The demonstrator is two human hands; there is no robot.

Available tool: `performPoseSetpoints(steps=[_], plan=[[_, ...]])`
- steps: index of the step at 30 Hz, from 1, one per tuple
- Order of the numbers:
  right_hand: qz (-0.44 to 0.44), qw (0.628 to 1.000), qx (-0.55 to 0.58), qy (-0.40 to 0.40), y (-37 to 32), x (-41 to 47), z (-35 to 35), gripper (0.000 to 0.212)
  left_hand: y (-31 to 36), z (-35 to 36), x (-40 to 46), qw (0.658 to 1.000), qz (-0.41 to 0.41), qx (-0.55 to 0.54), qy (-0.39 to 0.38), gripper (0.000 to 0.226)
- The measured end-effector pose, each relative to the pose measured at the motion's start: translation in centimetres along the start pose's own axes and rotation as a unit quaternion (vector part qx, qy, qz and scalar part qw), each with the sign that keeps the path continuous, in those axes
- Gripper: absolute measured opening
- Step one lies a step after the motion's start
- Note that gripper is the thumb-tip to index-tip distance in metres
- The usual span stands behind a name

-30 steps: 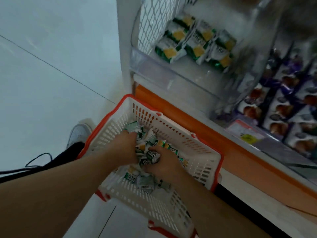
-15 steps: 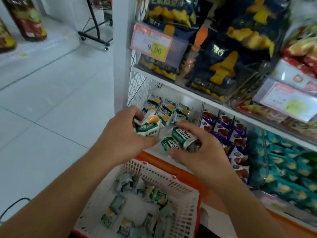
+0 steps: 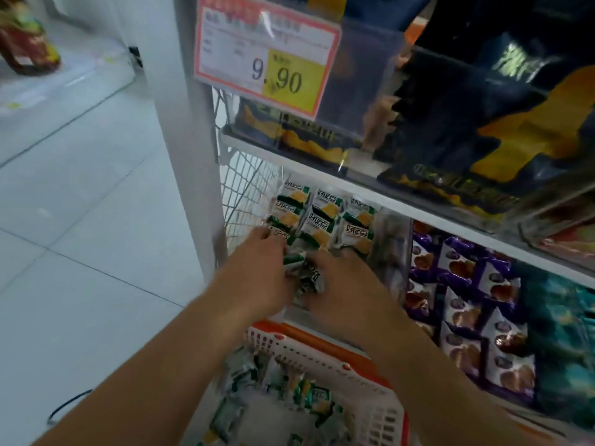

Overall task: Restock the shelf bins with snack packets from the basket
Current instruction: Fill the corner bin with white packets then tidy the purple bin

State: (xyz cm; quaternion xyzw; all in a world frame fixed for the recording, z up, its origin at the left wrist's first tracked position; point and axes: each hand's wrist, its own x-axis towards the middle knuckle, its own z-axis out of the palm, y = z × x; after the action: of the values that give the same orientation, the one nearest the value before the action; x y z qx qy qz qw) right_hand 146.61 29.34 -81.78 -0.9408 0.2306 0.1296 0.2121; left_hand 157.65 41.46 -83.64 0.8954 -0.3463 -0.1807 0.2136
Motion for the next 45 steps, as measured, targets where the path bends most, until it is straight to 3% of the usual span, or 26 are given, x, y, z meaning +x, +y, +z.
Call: performPoseSetpoints(steps=[2,7,11,14,18,20,21,23,26,29,33,36,39,41,45], plan=[[-0.013,1.000,0.013,-0.024,0.2,0.6,0.4,0.042,-0.6,-0.2,0.6,1.000,-0.019,0.004,-0.022,0.019],[-0.011,0.999,0.036,-0.010,0.7,1.3,-0.9,0.055,-1.0,-0.1,0.9,1.000,-0.020,-0.005,-0.013,0.012],[0.049,0.984,0.171,0.010,1.0,1.0,-3.5,0.061,-0.8,0.1,0.7,1.000,-0.024,-0.015,-0.007,0.035],[0.095,0.965,0.245,0.016,1.0,0.9,-4.4,0.057,-0.5,0.1,0.2,1.000,-0.012,-0.003,-0.016,0.031],[0.157,0.876,0.455,0.004,0.2,1.6,-4.4,0.040,-0.7,0.4,-0.6,1.000,0.008,-0.001,-0.008,0.034],[0.158,0.853,0.498,0.018,0.2,2.1,-4.1,0.031,-0.7,0.4,-0.8,1.000,0.019,-0.001,-0.013,0.042],[0.156,0.861,0.483,0.034,0.2,2.2,-4.0,0.027,-0.8,0.3,-0.8,1.000,0.020,-0.003,-0.015,0.042],[0.146,0.920,0.355,0.074,0.2,2.0,-4.1,0.017,-0.8,0.2,-0.7,1.000,0.021,-0.008,-0.019,0.035],[0.114,0.972,0.174,0.106,-0.1,2.0,-4.5,0.032,-0.8,-0.1,-0.3,0.999,0.028,-0.011,-0.029,0.022],[0.102,0.981,0.119,0.114,-0.2,2.8,-4.4,0.041,-0.9,-0.2,0.1,0.999,0.035,-0.001,-0.041,0.022],[0.041,0.991,0.089,0.096,0.4,4.1,-3.6,0.030,-1.1,-0.4,0.3,0.997,0.047,-0.001,-0.054,0.028],[0.008,0.996,0.083,0.036,0.6,4.8,-2.7,0.054,-1.1,-0.4,0.3,0.996,0.059,-0.001,-0.060,0.031],[0.041,0.997,-0.028,0.064,0.4,5.5,-1.2,0.069,-1.0,-0.4,0.3,0.996,0.065,0.005,-0.058,0.030],[0.051,0.993,-0.056,0.091,0.2,5.8,-0.4,0.067,-1.0,-0.4,0.3,0.996,0.064,0.004,-0.057,0.031],[-0.015,0.996,-0.047,0.070,0.0,5.6,0.1,0.047,-0.9,-0.5,0.1,0.996,0.073,-0.002,-0.054,0.027]])
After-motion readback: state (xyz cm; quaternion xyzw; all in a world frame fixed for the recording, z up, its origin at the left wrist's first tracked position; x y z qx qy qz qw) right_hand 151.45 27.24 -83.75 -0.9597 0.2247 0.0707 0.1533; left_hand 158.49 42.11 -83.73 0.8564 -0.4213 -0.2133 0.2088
